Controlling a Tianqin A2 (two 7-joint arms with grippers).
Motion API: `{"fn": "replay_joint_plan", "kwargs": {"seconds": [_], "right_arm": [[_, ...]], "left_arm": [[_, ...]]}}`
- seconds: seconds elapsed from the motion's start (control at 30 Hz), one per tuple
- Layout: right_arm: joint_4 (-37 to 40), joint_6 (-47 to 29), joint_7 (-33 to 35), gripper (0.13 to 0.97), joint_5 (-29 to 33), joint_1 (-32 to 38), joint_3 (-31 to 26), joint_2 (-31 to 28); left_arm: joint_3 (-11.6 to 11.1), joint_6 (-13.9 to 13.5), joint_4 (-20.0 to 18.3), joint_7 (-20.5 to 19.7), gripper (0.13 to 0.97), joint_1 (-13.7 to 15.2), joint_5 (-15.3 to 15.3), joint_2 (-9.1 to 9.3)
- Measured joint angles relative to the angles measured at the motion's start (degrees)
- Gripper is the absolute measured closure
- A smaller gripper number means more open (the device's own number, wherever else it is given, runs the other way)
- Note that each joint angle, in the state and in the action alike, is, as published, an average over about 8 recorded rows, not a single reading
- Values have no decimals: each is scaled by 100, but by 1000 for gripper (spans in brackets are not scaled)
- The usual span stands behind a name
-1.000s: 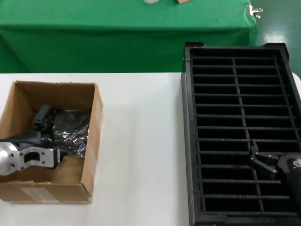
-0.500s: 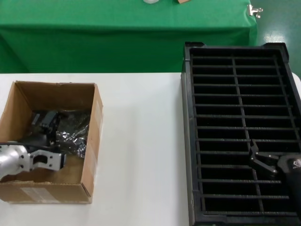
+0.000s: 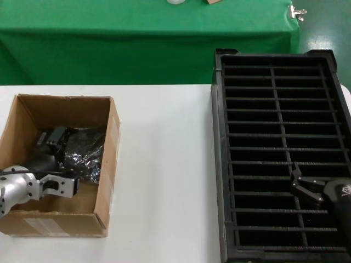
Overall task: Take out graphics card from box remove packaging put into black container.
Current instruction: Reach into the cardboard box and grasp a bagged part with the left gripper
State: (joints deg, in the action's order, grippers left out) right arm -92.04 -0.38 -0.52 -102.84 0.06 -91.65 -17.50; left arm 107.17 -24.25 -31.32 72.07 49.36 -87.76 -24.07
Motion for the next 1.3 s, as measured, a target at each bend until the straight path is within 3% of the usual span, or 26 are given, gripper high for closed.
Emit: {"fn": "replay_joint_plan", "kwargs": {"seconds": [0.3,0.57,0.87,1.0,1.3], "right_arm": [[0,0,0,129,0,0,0,0],[0,0,0,129,0,0,0,0],[0,0,0,129,0,0,0,0],[0,0,0,129,0,0,0,0],[0,0,0,129,0,0,0,0]], "left_arm": [[-252,72,-9,569,234,-66,-236,100],[-416,149,26,918,385,-38,-349,164],[-266,219,-320,434,597,-180,-135,35],[-166,257,-566,97,597,-298,-1,-71],[-68,327,-898,-332,783,-459,127,-244]]}}
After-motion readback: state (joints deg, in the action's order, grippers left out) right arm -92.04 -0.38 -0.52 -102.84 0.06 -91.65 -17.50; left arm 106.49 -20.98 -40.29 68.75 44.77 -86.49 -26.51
